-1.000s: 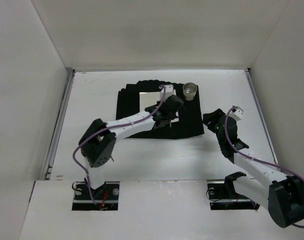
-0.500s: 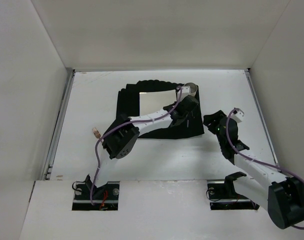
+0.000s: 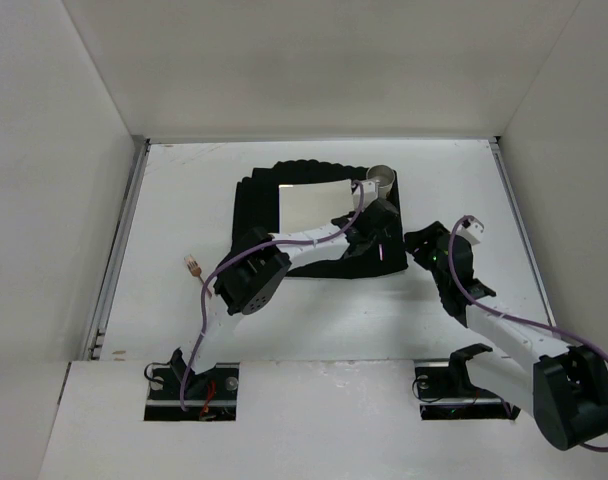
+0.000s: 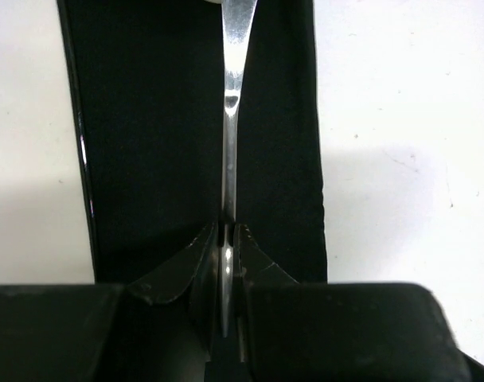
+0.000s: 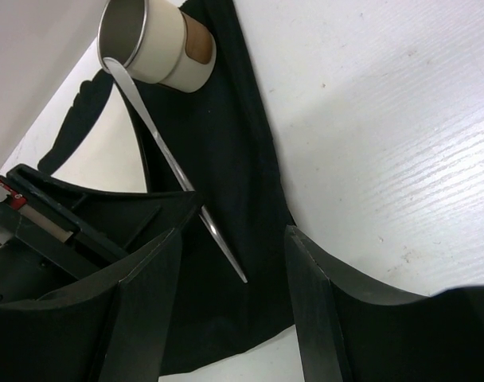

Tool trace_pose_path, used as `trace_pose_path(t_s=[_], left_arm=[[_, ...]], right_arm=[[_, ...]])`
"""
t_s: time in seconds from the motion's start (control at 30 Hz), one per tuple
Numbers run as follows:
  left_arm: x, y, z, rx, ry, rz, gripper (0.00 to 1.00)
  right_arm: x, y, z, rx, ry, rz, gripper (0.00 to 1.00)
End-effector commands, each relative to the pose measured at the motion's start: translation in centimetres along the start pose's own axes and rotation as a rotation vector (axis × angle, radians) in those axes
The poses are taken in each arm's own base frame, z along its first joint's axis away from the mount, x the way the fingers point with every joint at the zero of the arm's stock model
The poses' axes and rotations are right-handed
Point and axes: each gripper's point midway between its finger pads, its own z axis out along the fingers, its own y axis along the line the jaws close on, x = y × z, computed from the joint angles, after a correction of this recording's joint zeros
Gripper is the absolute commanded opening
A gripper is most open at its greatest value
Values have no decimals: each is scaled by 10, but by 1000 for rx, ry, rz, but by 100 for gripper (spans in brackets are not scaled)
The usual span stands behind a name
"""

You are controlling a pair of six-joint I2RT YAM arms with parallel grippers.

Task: Set the dinner table for one person

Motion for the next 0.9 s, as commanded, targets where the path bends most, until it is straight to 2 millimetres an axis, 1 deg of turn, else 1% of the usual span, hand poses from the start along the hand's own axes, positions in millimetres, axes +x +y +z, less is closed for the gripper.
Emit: trace_pose_path(t_s=[0.0,0.1,0.2,0.3,0.37,0.5,0.6,0.7,0.87], left_arm=[[3,2,-7,-10,-13,-61,4],[0,7,-18,-16,-39,-74,4],[-10,5,-30,9,-63,-86,4],[-23,-1,-42,44,-99,-78,4],[-24,-8,-46,68,-98,-68,4],[-7,-17,-35,122,9,-52,4],[3,-18,-28,125,48,-33,4],[7,-15,-21,125,67,-16,4],[2,-5,-15,100,70,-35,6]], right_arm=[[-10,15,2,-55,-32,21,61],[-8,14,3,-49,-27,19,61],[-8,15,5,-49,-25,15,61],[-6,16,6,-51,-21,9,61],[-7,18,6,-58,-21,9,61],[-8,19,4,-65,-26,11,61],[-9,19,3,-66,-27,11,61],[-9,19,3,-68,-27,12,61],[-8,19,4,-65,-26,11,61]])
